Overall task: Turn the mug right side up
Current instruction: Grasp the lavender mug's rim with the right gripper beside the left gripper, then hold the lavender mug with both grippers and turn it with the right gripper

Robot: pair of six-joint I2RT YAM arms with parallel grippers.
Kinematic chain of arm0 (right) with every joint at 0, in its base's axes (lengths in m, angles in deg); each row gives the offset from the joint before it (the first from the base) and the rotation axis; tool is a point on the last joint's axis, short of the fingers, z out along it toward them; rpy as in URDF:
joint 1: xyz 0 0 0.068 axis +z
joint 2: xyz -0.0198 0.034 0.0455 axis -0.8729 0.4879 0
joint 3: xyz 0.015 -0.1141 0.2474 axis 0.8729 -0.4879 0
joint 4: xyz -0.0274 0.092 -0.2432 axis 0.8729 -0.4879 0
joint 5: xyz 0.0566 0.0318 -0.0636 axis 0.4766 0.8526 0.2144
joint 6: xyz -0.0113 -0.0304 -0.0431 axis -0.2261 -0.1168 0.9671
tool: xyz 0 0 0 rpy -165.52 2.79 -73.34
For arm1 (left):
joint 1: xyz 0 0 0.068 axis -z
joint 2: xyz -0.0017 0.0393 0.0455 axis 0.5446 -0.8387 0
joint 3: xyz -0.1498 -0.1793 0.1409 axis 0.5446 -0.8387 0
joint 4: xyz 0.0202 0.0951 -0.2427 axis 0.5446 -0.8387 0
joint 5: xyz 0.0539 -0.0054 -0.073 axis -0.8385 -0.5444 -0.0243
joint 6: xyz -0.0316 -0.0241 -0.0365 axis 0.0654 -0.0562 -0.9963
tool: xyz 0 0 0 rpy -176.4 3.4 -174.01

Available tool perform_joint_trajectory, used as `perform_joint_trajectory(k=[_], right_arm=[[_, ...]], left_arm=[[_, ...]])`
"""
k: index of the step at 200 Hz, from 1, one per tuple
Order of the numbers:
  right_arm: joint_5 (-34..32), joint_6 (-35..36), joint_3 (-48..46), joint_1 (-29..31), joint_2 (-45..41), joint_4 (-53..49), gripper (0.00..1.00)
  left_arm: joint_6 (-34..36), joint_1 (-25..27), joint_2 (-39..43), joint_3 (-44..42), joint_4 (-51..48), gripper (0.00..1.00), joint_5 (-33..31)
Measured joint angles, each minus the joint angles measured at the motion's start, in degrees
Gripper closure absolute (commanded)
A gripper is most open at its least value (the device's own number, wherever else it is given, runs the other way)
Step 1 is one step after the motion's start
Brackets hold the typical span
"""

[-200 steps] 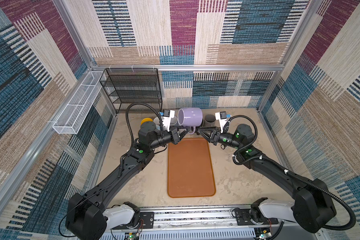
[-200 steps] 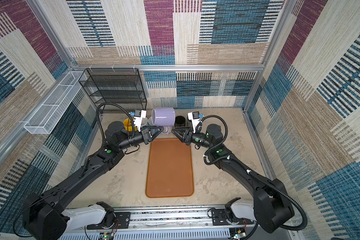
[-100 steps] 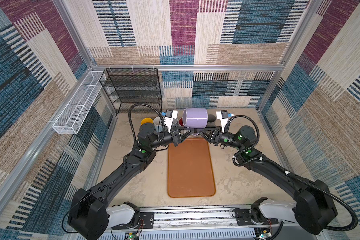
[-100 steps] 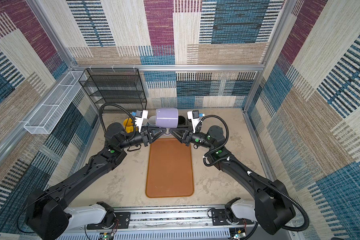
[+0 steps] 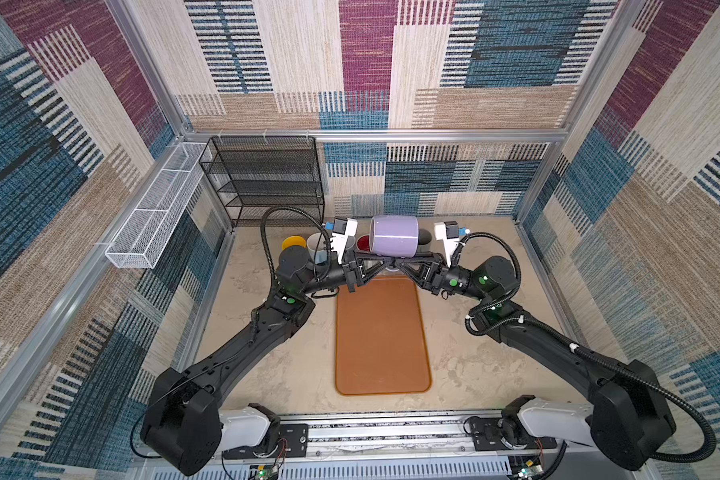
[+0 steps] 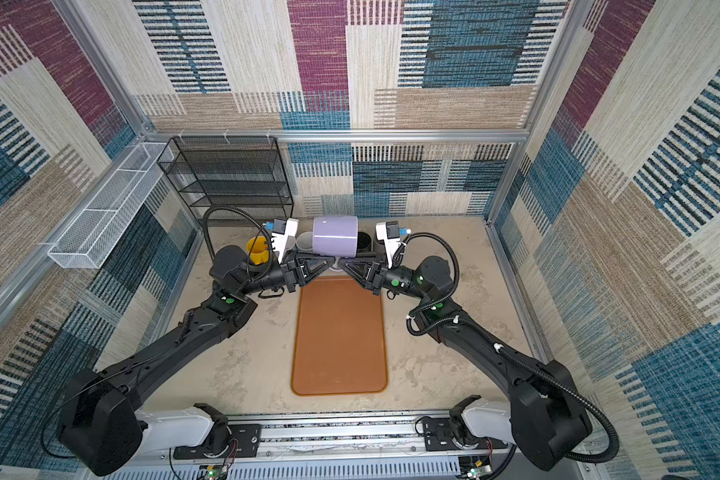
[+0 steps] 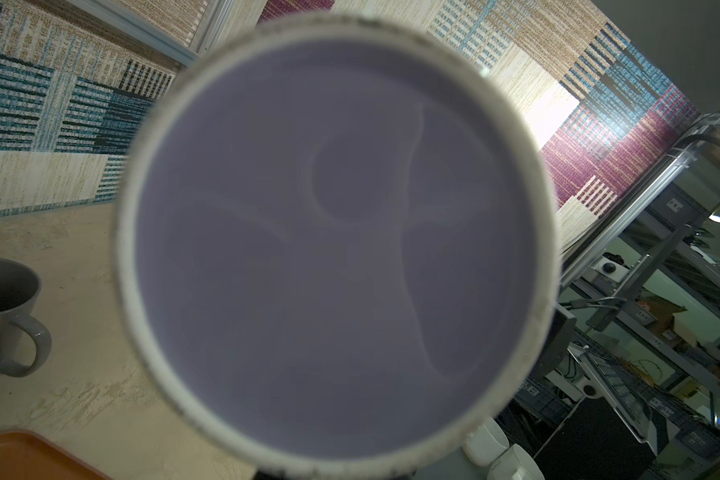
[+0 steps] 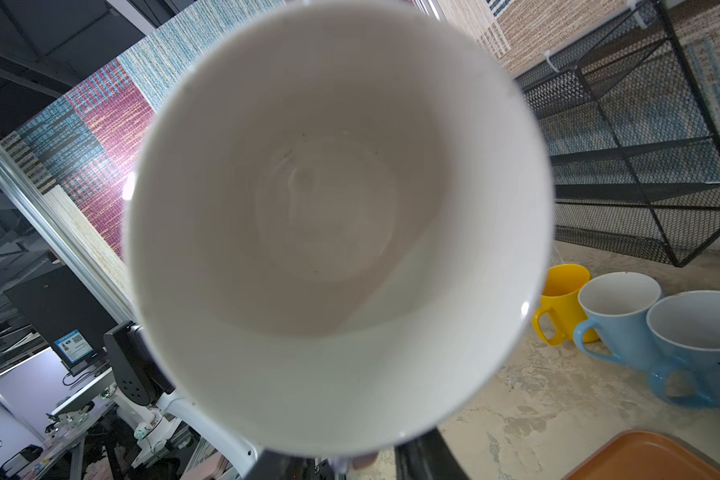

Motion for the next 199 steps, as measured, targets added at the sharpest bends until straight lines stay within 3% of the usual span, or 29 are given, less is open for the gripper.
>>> perform_joint_trajectory(k=[61,113,151,175,199], right_arm=[[0.2,-1.4,0.0,0.4,-0.3,0.5,0.74],[-0.1,-1.4,0.0,0.5,-0.3,0.6,0.91],[-0.1,-1.4,-0.1,0.5,-0.4,0.6,0.94],[0.0,-1.4,-0.1,0.6,-0.5,0.6,0.96],[0.0,-1.4,-0.1,0.7,-0.5,0.6,0.98]], left_arm=[[-1.6,0.0,-1.6,0.0,3.5,1.00,1.5],[-2.5,0.0,-2.2,0.1,5.3,1.00,2.6],[-2.3,0.0,-1.9,0.2,4.7,1.00,2.6],[-1.7,0.0,-1.2,0.2,3.5,0.87,2.5],[-1.2,0.0,-0.5,0.2,1.9,0.84,1.7]])
